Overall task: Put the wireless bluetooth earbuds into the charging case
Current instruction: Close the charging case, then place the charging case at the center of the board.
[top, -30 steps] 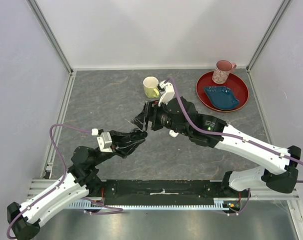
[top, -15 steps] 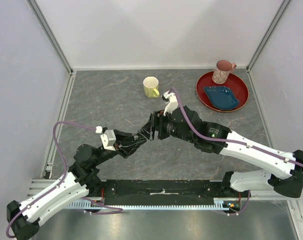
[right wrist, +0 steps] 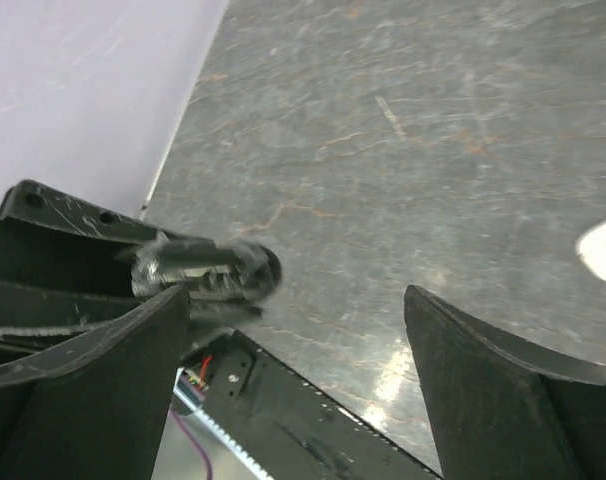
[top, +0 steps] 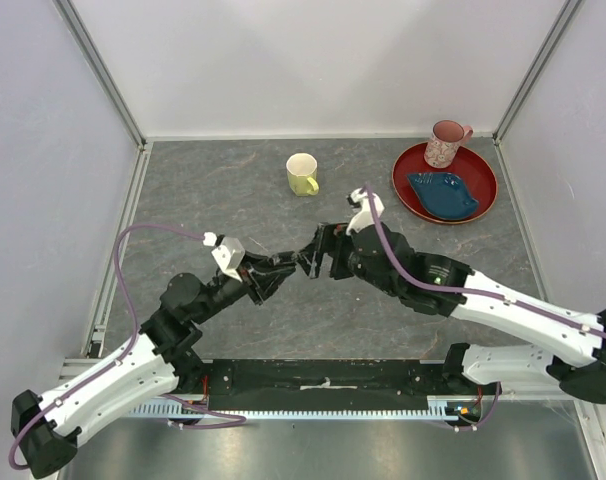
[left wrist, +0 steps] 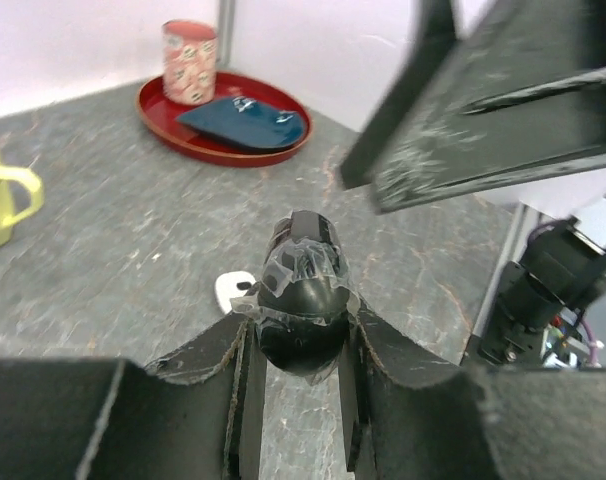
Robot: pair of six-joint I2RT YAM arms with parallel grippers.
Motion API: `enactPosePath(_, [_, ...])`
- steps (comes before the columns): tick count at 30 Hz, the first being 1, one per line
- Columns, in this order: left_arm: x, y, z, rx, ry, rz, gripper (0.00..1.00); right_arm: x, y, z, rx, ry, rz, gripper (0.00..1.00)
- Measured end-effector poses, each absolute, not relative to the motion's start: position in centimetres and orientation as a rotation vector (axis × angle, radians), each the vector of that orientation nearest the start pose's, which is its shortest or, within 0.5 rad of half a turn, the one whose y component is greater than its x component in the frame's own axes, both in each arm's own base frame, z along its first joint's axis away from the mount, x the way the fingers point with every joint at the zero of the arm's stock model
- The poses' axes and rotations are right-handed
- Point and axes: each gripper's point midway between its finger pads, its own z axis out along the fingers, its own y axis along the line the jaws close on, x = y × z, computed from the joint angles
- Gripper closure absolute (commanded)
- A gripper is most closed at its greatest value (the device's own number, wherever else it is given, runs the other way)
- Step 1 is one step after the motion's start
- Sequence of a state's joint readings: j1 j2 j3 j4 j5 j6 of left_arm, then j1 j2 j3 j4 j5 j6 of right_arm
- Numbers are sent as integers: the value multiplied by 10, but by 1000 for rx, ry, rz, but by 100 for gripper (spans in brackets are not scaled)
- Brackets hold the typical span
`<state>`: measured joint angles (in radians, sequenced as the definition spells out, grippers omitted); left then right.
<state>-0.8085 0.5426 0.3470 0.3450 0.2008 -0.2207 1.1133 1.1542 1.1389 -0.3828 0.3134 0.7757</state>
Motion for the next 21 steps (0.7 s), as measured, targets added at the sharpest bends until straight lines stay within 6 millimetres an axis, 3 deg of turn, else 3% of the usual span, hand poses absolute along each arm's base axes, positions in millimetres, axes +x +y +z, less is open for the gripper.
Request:
enactPosePath(4, [188,-239,243,498,1510,-940,98,206,284,290,-16,2034,828,2])
enactPosePath(7, [196,-240,218,442,1629,-934,98,227,251,294,95,2000,775,2])
enactPosePath(10, [205,-244,188,393,1754,-934,98,241,229,284,158,2010,733,2])
enactPosePath(15, [215,-250,123,341,2011,-944,98,232,232,245,120,2131,723,2])
enactPosePath(21, [218,-259,91,319,2141,-991,98,221,236,227,85,2200,747,2])
